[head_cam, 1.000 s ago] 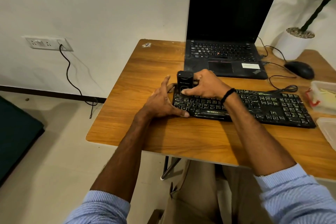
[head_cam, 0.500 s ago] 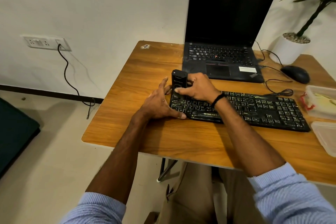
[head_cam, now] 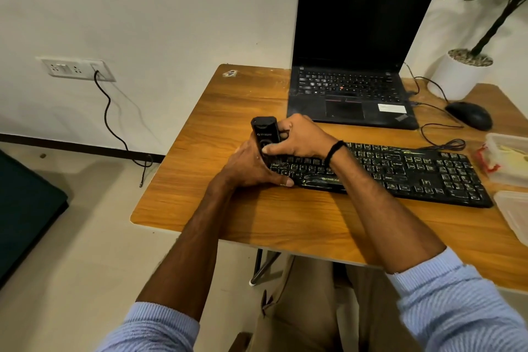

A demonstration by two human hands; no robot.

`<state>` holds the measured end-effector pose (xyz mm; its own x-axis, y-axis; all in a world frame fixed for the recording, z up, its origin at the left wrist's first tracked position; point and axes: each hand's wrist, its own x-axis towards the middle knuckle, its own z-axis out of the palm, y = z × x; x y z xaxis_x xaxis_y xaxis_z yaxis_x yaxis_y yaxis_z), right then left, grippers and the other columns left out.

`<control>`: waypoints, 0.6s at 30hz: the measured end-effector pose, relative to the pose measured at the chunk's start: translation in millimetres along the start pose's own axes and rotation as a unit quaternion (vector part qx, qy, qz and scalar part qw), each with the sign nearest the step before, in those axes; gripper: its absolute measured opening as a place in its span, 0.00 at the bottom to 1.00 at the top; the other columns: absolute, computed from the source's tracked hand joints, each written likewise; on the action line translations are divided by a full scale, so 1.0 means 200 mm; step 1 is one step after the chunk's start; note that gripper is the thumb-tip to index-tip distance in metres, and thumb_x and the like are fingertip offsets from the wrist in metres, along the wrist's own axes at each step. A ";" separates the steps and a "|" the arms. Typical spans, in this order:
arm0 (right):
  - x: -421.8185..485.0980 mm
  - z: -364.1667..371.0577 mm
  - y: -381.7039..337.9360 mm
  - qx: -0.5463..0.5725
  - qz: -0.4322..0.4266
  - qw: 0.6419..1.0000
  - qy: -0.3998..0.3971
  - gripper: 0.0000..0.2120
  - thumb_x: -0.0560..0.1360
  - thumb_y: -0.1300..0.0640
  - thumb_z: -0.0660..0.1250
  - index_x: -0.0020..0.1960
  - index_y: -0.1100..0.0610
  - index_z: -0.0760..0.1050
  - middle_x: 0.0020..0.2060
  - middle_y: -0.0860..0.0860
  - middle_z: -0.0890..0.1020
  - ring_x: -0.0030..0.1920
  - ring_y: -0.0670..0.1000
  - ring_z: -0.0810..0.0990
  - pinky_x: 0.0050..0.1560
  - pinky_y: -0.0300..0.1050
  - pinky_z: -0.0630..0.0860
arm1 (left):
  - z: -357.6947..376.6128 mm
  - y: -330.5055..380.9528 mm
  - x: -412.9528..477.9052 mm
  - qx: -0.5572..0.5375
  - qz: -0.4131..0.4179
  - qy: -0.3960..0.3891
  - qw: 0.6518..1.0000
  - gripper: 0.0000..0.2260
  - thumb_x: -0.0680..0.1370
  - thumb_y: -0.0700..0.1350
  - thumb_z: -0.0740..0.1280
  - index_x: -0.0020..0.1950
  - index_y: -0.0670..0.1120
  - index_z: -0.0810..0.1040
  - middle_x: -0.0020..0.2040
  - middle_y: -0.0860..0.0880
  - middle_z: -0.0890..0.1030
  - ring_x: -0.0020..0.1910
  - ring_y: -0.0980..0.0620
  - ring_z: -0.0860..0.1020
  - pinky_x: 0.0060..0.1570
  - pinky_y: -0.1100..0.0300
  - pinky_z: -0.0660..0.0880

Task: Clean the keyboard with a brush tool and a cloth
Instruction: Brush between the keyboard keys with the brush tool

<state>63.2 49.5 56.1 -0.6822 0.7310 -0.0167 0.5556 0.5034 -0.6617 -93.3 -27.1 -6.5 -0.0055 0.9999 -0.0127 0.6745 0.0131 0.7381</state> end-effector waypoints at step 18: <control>0.03 -0.05 -0.01 -0.009 0.007 0.999 -0.036 0.12 0.69 0.49 0.78 0.49 0.52 0.82 0.39 0.44 0.84 0.39 0.43 0.83 0.34 0.37 0.77 | -0.01 0.00 0.00 0.005 0.010 -0.007 1.000 0.63 0.53 0.71 0.82 0.80 0.54 0.57 0.72 0.54 0.74 0.71 0.52 0.71 0.72 0.45 0.71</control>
<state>62.4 58.0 65.2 -0.7058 0.7038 -0.0800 0.5734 0.5013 -0.6480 -94.2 -27.6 -5.6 0.0176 0.9998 -0.0072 0.6816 -0.0067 0.7317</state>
